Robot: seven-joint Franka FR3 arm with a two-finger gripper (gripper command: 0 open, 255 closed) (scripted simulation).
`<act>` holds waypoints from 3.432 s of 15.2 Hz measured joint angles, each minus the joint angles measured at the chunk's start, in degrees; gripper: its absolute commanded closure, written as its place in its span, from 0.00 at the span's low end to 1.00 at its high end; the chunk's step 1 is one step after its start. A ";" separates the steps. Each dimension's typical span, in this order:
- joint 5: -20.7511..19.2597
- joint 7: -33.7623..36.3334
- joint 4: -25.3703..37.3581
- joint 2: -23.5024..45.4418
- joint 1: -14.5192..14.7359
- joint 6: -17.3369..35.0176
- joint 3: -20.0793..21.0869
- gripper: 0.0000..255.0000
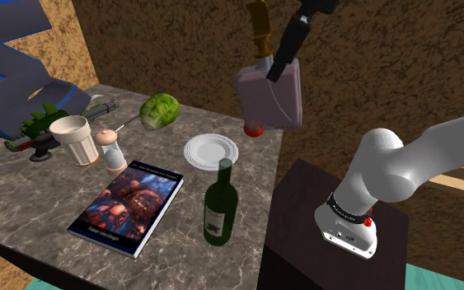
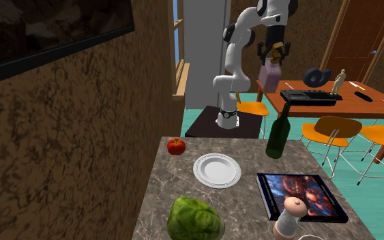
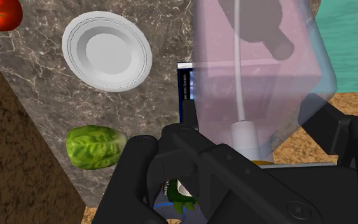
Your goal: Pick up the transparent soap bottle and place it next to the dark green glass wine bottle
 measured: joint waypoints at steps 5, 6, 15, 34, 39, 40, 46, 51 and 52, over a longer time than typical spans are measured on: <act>1.67 2.91 -3.63 -2.71 1.03 1.32 2.75 1.00; 1.80 2.95 -4.47 -3.04 1.12 1.84 2.87 1.00; 2.95 2.60 -13.48 -5.97 1.94 7.93 3.68 1.00; 6.02 2.32 -29.99 -9.56 3.89 20.87 6.55 1.00; 6.94 2.27 -33.58 -9.39 4.31 24.61 7.57 1.00; 7.16 2.25 -34.47 -9.57 4.47 25.31 7.74 1.00; 8.50 2.21 -39.01 -9.33 5.21 30.05 9.10 1.00; 9.56 2.17 -42.08 -8.30 5.62 34.10 10.27 1.00; 9.77 2.16 -42.67 -8.16 5.73 34.82 10.47 1.00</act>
